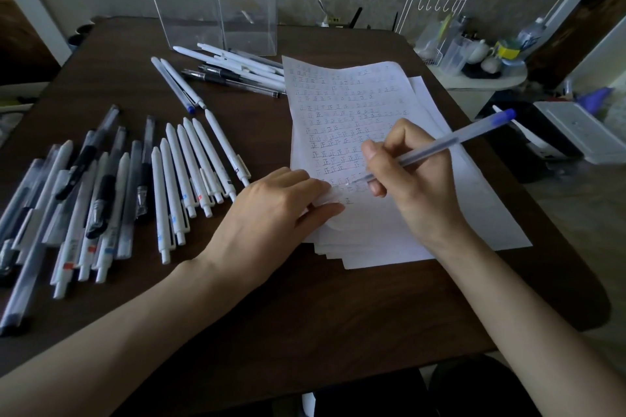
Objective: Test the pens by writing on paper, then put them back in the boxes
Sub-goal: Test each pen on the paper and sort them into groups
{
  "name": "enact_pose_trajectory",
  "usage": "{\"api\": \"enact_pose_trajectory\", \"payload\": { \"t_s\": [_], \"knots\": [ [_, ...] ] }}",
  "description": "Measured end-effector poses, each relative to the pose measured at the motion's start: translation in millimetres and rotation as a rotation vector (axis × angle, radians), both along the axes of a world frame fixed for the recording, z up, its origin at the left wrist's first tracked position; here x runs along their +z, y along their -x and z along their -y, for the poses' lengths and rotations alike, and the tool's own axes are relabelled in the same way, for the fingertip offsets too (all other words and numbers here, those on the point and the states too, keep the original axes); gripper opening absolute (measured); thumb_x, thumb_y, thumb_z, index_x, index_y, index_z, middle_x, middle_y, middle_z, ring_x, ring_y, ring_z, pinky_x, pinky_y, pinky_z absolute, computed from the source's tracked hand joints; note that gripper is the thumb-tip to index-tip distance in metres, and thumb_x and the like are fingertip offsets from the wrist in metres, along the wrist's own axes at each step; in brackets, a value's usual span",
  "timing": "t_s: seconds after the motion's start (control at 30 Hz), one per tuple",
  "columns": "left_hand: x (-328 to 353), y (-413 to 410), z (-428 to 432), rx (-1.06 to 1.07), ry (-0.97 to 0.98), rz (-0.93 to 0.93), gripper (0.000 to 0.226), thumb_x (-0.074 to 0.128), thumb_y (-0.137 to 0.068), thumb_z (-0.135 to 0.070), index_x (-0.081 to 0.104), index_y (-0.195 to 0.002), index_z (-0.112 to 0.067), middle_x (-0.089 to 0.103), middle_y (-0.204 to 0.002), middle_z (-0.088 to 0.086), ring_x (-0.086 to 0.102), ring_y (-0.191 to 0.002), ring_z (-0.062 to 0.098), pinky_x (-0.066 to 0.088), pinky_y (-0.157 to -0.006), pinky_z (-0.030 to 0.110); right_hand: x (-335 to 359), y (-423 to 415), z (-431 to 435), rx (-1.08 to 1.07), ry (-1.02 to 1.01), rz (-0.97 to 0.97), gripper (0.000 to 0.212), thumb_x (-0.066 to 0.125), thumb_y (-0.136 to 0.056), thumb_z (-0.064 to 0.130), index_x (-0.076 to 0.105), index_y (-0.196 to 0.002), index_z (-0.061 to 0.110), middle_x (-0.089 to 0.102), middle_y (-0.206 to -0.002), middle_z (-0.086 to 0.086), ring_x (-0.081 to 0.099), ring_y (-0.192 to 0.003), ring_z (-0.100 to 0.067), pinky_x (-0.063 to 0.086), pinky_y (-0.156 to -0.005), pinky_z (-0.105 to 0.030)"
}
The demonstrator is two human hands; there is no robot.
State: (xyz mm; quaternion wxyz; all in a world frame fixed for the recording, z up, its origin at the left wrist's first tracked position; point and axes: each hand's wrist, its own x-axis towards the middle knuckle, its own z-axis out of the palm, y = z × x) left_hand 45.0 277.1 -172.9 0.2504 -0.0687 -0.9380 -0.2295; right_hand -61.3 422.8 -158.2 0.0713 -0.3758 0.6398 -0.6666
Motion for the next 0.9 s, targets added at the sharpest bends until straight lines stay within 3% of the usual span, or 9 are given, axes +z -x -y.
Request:
{"api": "enact_pose_trajectory", "payload": {
  "t_s": [0.13,0.3,0.47,0.57,0.7,0.77,0.83,0.9],
  "knots": [
    [0.7,-1.0,-0.8,-0.025,0.01,0.0,0.034,0.044,-0.092,-0.036,0.063,-0.084,-0.008,0.054,-0.07,-0.001,0.049,-0.063,0.014,0.045,-0.053,0.03,-1.3,-5.8,5.6,0.149,-0.116,0.055,0.018,0.067,-0.08,0.009,0.052,-0.071,0.009,0.054,-0.056,0.005,0.052,-0.051,-0.004,0.042,-0.05,-0.015],
    [-0.6,-1.3,1.0,-0.029,-0.047,-0.039,0.032,0.047,-0.093,-0.03,0.061,-0.08,-0.004,0.051,-0.069,0.0,0.046,-0.062,0.015,0.042,-0.055,0.032,-0.2,-9.5,8.0,0.151,-0.047,0.124,0.023,0.069,-0.069,0.026,0.051,-0.068,0.011,0.05,-0.052,0.01,0.041,-0.047,-0.003,0.035,-0.047,-0.015],
    [0.8,-4.2,2.7,-0.049,-0.019,-0.11,0.028,0.053,-0.092,-0.022,0.067,-0.084,0.001,0.053,-0.066,0.005,0.048,-0.059,0.019,0.044,-0.052,0.037,-1.5,-14.0,9.1,0.21,-0.052,0.14,0.023,0.067,-0.08,0.006,0.048,-0.069,0.012,0.052,-0.053,0.011,0.044,-0.047,-0.001,0.036,-0.048,-0.013],
    [2.2,-6.2,-1.6,-0.092,0.012,-0.136,0.025,0.055,-0.092,-0.02,0.067,-0.084,0.001,0.054,-0.067,0.005,0.049,-0.059,0.018,0.044,-0.052,0.034,2.5,-19.7,1.7,0.225,-0.062,0.132,0.021,0.066,-0.077,0.017,0.047,-0.069,0.012,0.05,-0.053,0.012,0.043,-0.049,-0.001,0.036,-0.049,-0.014],
    [5.4,-7.8,-29.3,-0.193,-0.198,0.027,0.033,0.053,-0.091,-0.03,0.063,-0.079,-0.002,0.053,-0.067,-0.001,0.049,-0.06,0.01,0.042,-0.055,0.027,7.0,-28.4,-30.4,0.111,-0.116,0.095,0.024,0.075,-0.076,0.015,0.052,-0.067,0.011,0.051,-0.057,0.008,0.047,-0.054,-0.005,0.038,-0.052,-0.016],
    [12.1,-4.0,-51.7,-0.252,-0.325,0.143,0.033,0.054,-0.093,-0.035,0.059,-0.075,-0.008,0.048,-0.063,-0.009,0.047,-0.058,0.005,0.036,-0.055,0.016,13.9,-30.7,-55.3,0.039,-0.136,0.096,0.029,0.07,-0.076,0.028,0.054,-0.067,0.007,0.048,-0.055,0.003,0.043,-0.053,-0.01,0.034,-0.051,-0.017],
    [19.4,2.8,-72.7,-0.288,-0.366,0.2,0.028,0.053,-0.093,-0.033,0.052,-0.071,-0.017,0.043,-0.058,-0.011,0.043,-0.055,0.006,0.031,-0.054,0.013,23.2,-31.0,-81.2,-0.012,-0.157,0.112,0.045,0.062,-0.079,0.049,0.058,-0.073,0.005,0.041,-0.054,0.003,0.037,-0.051,-0.012,0.029,-0.049,-0.018],
    [25.2,11.3,-89.4,-0.313,-0.357,0.222,0.027,0.053,-0.092,-0.033,0.051,-0.07,-0.018,0.045,-0.057,-0.009,0.044,-0.055,0.009,0.031,-0.053,0.015,30.5,-29.5,-107.3,-0.051,-0.091,0.186,0.044,0.055,-0.082,0.06,0.063,-0.081,0.016,0.042,-0.055,0.005,0.034,-0.051,-0.014,0.029,-0.047,-0.021]
  ]
}}
